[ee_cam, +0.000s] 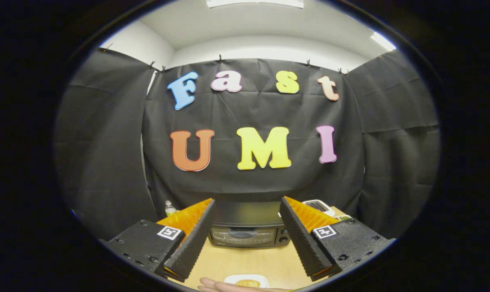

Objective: Open the toaster oven, put the food inside, and close the toaster oven door.

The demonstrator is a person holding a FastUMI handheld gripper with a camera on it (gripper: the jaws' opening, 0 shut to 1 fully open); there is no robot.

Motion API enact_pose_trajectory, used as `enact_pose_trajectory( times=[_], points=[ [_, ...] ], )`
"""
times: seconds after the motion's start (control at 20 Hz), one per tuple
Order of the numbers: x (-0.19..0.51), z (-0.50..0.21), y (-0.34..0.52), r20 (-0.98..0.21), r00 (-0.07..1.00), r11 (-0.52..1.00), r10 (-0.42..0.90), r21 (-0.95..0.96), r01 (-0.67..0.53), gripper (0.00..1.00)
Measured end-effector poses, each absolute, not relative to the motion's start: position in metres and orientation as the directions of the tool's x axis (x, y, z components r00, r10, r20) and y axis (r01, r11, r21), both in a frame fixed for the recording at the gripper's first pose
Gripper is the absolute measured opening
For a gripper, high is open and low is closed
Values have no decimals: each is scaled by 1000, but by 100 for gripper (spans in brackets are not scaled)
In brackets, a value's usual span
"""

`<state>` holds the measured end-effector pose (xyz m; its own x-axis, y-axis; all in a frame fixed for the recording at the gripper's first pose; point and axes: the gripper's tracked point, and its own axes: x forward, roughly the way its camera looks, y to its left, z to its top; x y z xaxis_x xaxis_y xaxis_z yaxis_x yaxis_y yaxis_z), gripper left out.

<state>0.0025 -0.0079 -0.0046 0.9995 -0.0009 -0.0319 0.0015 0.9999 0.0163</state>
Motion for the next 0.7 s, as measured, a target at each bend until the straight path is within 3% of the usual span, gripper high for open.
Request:
enact_pose_trajectory(
  times=[0.7],
  points=[
    [55,-52,-26,-82,995,998,-50,44,54,100]
  ],
)
